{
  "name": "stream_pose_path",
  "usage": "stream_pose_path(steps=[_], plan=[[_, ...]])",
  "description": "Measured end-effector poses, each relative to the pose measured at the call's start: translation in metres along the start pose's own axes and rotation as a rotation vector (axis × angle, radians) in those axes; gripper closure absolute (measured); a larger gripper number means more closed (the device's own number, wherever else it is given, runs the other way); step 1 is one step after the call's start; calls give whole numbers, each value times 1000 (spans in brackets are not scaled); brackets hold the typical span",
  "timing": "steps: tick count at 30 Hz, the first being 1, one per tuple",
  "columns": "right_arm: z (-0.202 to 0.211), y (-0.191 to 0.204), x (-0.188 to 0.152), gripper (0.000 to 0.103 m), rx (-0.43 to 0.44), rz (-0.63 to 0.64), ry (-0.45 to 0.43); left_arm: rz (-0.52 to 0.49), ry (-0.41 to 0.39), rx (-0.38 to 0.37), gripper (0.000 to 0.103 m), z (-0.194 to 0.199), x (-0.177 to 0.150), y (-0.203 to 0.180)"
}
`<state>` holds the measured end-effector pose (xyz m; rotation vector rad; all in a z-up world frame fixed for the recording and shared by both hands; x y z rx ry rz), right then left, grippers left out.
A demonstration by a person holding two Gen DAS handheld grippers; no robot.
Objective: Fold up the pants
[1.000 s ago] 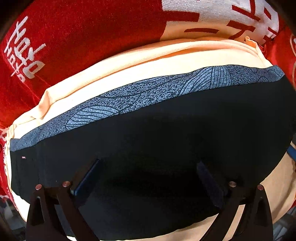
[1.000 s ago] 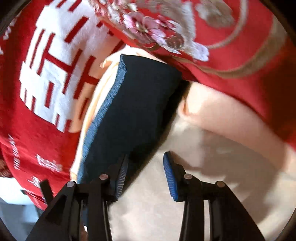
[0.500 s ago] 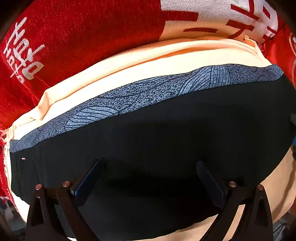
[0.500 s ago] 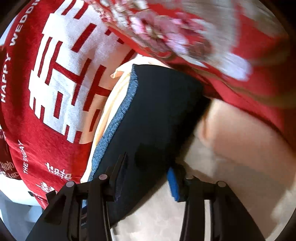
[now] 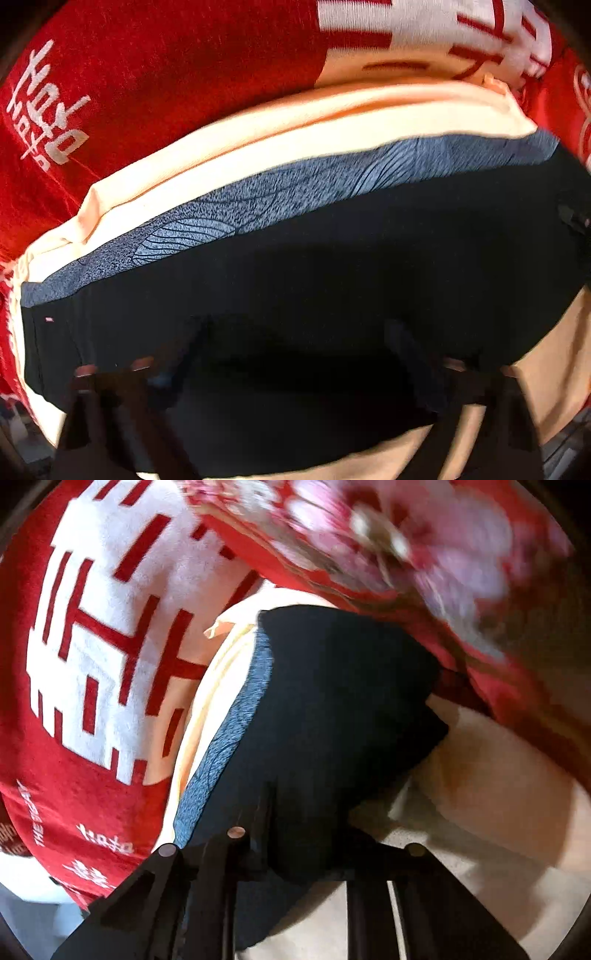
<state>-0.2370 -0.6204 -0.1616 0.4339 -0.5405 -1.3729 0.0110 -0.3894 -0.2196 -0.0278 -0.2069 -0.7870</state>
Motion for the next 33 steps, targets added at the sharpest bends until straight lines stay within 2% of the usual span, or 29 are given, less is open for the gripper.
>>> stream_pose_path(steps=[1,4,7,8,10,13,21,23,26,27,29,33], plan=[[5,6,0,88,-4,39,-7,11,2,-27,38,4,1,-2],[18,24,-2,89,0,113,-23,40,-48,-120,38,23,10,-13],[28,40,-5,89,-7,185,-37,15,-87,-218,38,30,16,-40],[31,46,-6,89,-8,207,-41,1,-81,-223,38,26,16,-47],[35,54,-7,89,-11,238,-47,-10,-14,-244,38,2,4,-64],[38,73,-15,90,-32,326,-44,-40,-82,-203,38,1,-3,-74],[43,140,-52,90,-123,622,-73,-71,-65,-257,38,6,-5,-68],[44,159,-68,90,-163,712,-84,-34,-54,-268,38,13,-6,-45],[39,179,-91,89,-214,809,-92,28,-69,-232,37,27,-16,5],[37,184,-99,89,-229,838,-92,45,-75,-213,25,31,-19,23],[26,197,-121,89,-255,897,-85,87,-90,-176,15,38,-27,64],[-11,221,-174,86,-334,1005,-64,131,-77,-93,15,43,-50,140]])
Point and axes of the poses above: each gripper's, at about its wrist camera, not at the fingertips, and z roughly against the way its jaws point, y to its left, x to its top, the point moved 5 cm from there along -z, roughly the way its jaws point, and after that the axes turned 3 degrees about -y, right-handed, at the moved point
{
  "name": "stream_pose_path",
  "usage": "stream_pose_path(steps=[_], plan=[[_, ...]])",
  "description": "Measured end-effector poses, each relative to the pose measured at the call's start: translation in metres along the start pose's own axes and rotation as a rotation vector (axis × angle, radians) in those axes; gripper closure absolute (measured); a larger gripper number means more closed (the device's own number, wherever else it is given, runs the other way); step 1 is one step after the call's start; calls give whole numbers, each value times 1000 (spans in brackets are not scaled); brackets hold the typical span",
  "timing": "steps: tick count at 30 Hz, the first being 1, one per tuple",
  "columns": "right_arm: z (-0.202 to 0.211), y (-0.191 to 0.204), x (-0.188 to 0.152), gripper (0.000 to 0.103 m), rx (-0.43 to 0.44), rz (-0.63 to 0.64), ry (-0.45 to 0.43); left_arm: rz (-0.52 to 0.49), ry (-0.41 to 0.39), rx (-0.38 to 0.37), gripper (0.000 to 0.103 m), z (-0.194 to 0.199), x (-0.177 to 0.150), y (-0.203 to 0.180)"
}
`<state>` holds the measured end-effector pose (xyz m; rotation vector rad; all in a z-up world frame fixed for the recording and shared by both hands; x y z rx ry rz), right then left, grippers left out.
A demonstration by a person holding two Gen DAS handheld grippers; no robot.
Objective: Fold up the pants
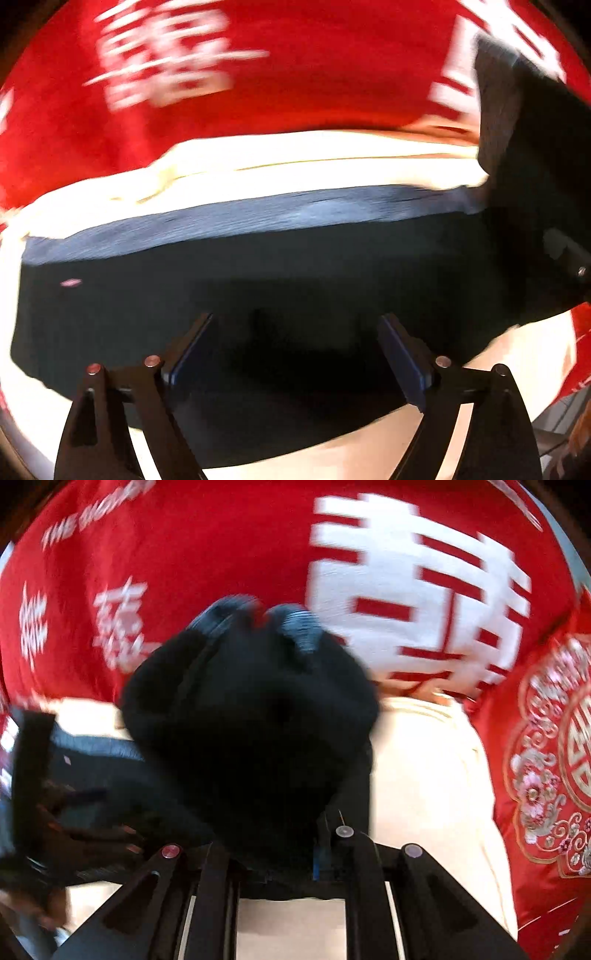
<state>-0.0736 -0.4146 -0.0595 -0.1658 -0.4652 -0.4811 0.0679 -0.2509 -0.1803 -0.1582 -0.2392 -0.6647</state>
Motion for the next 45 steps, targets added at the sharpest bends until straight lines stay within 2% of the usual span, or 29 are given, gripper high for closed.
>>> stream_pose_path(steps=[4,6,7,8,9,12,15,16,20,25,27,29,31,33,34,36,39,42,43,45], plan=[[-33,61,-20,81,-61,82,64,82,37,66,15,4,-21,71],[-53,89,-37,76,-120,143,107,107,54,86,15,3,-30,94],[-61,104,-46,72,-191,201,109,111,60,98,15,2,-34,101],[-63,113,-51,60,-239,248,105,113,67,107,15,2,-37,108],[-61,119,-56,55,-261,285,105,115,74,112,15,1,-40,114],[-43,134,-66,46,-196,300,100,116,68,102,15,6,-41,119],[-19,134,-75,45,-108,281,111,98,49,58,15,17,-36,107],[-9,126,-77,45,-64,240,119,92,43,37,15,20,-33,101],[9,90,-76,45,4,84,117,40,22,-118,15,33,-12,58],[10,40,-77,45,-16,-59,158,-20,61,-311,15,28,2,-8],[8,28,-79,45,-12,-108,173,-31,66,-343,15,19,12,-23],[6,17,-81,45,-10,-148,180,-30,88,-339,15,3,13,-28],[5,9,-83,46,-7,-172,181,-1,120,-359,27,-6,13,-27],[4,1,-85,52,6,-197,181,10,170,-380,73,-20,11,-31],[3,0,-86,57,14,-203,186,6,183,-377,81,-21,10,-30],[1,-7,-89,61,33,-225,201,5,174,-427,88,-11,9,-33],[4,-21,-93,62,40,-254,209,-13,123,-470,88,11,9,-33],[8,-36,-91,62,38,-257,199,-44,121,-408,88,12,0,-26],[7,-42,-89,62,37,-255,196,-40,136,-393,94,8,-3,-22],[1,-54,-83,62,40,-250,197,-20,173,-384,97,-1,-12,-17]])
Point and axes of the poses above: each gripper's, at about its wrist camera, not at the fingertips, and z roughly against the way its jaws point, y to its left, x to its top, the point moved 5 cm from there along -z, roughly the way its jaws point, and after that the axes turned 3 degrees about -y, right-handed, at the moved point
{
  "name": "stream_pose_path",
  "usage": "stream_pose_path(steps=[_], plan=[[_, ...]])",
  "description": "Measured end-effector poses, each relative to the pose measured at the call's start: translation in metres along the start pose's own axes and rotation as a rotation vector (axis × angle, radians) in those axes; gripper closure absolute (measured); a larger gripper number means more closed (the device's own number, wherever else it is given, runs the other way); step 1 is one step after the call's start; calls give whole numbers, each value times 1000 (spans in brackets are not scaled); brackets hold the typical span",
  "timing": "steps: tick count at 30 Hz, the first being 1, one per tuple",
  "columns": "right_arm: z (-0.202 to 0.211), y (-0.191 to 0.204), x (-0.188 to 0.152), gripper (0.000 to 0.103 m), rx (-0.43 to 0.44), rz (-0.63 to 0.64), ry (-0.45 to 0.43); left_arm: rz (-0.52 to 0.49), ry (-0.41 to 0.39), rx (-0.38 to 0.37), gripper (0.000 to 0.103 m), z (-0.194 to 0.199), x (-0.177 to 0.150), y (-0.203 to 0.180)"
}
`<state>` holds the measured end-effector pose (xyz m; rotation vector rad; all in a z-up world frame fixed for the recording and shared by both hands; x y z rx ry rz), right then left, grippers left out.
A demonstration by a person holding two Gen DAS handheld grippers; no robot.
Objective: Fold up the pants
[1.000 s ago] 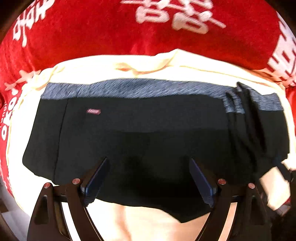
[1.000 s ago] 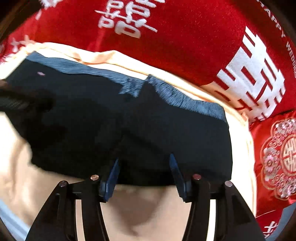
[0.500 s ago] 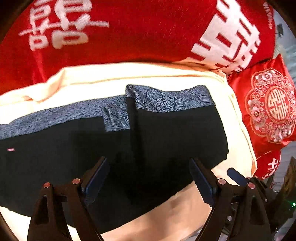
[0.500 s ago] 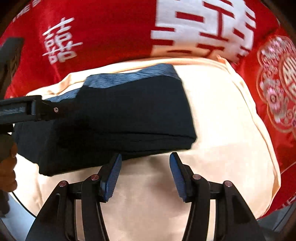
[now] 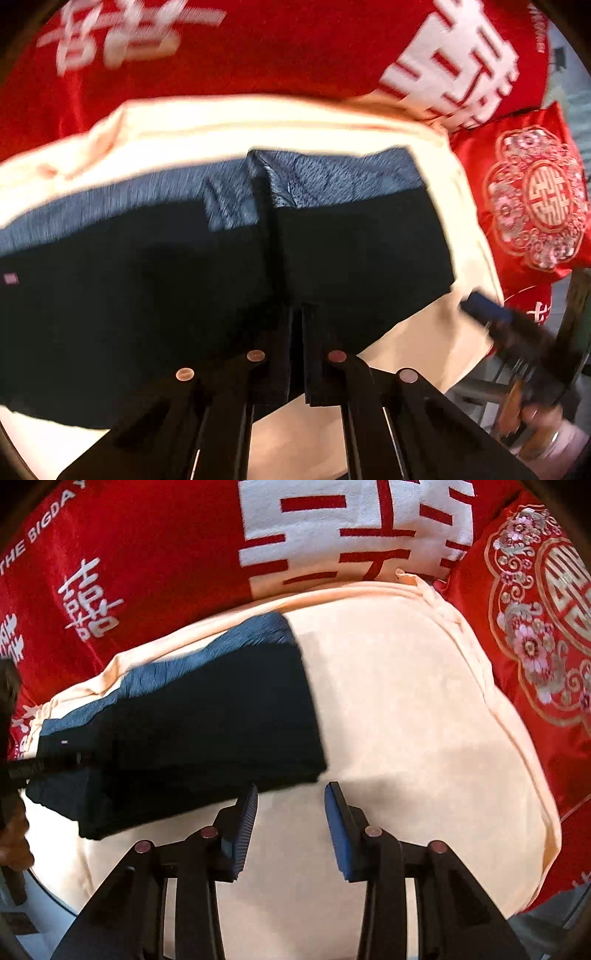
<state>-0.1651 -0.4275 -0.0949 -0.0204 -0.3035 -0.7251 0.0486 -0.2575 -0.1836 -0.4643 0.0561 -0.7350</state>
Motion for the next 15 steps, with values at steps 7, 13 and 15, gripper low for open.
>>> stream_pose_path(steps=[7,13,15], plan=[[-34,0,66,62,65,33,-50,2,-18,34,97,-7,-5,0],[-79,50,63,55,-27,197,-3,31,-49,97,97,-1,-8,7],[-76,60,57,55,-83,245,-27,35,-58,123,97,4,-11,10]])
Point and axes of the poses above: each gripper's, at about its wrist camera, not at the fingertips, and z roughly against the way its jaws point, y to its left, x to its top, the point moved 5 cm from there along -z, roughly the way its jaws point, and after that the axes turned 3 degrees about -y, right-handed, at the moved point
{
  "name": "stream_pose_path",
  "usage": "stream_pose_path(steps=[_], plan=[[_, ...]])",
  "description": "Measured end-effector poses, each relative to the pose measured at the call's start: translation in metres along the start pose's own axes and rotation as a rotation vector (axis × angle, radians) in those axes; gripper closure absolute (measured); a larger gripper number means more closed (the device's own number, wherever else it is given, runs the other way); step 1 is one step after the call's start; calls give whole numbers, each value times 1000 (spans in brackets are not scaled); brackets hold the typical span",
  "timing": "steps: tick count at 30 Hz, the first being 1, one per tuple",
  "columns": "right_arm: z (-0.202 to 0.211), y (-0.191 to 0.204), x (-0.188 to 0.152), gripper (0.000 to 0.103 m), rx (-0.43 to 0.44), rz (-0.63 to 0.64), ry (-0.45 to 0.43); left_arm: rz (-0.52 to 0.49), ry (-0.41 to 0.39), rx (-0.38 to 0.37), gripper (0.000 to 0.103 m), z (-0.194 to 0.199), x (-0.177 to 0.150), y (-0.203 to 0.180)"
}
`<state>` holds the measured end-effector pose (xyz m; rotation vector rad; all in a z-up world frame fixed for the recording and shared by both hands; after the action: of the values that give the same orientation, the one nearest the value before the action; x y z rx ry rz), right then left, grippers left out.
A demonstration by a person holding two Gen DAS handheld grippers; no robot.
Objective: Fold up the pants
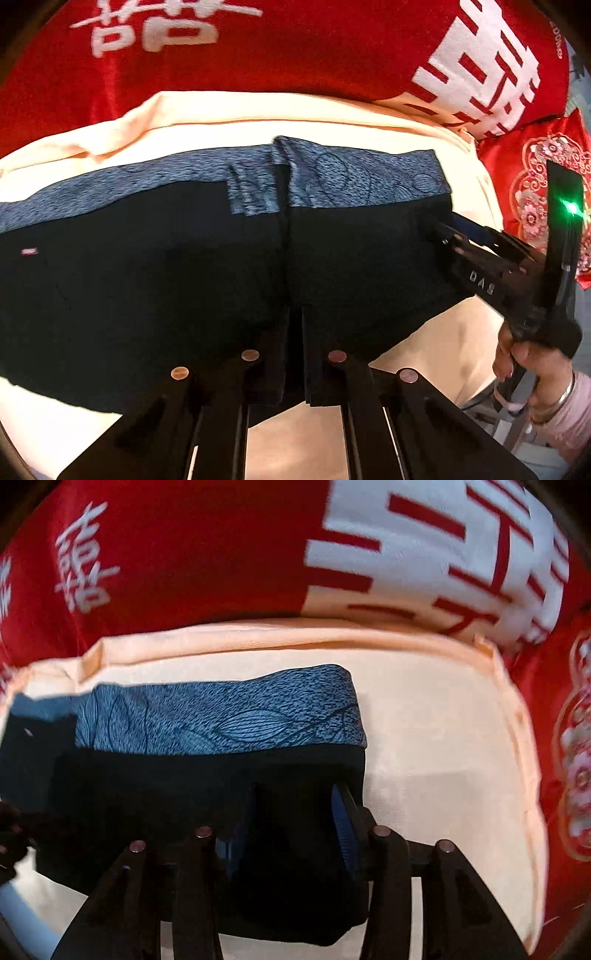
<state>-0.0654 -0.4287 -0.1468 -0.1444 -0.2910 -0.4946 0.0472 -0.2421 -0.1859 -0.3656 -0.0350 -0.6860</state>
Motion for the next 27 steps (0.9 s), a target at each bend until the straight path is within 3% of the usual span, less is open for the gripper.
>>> stream_pose_path(steps=[8,13,20,22,23,27], plan=[[19,28,-10,54,-112,145,-31,92,-2,80,97,10,-17,30],[43,31,-14,54,-52,93,-51,167,-6,108,97,17,-32,53],[55,76,-34,54,33,130,17,234,-13,145,96,30,-53,82],[57,88,-40,54,48,135,32,237,-6,175,55,32,-59,90],[58,93,-41,54,56,137,35,246,-10,192,20,35,-62,95],[63,117,-46,54,83,150,47,281,-37,202,17,48,-73,116]])
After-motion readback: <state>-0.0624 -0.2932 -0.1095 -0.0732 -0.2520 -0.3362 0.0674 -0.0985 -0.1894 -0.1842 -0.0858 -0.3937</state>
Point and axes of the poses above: each gripper's, at about its wrist camera, not at the fingertips, and z roughly against the way its jaws point, y to its left, x to its top, the point moved 5 cm from there along -z, roughly the way its jaws point, and after that the axes turned 3 degrees about -y, right-handed, at the moved point
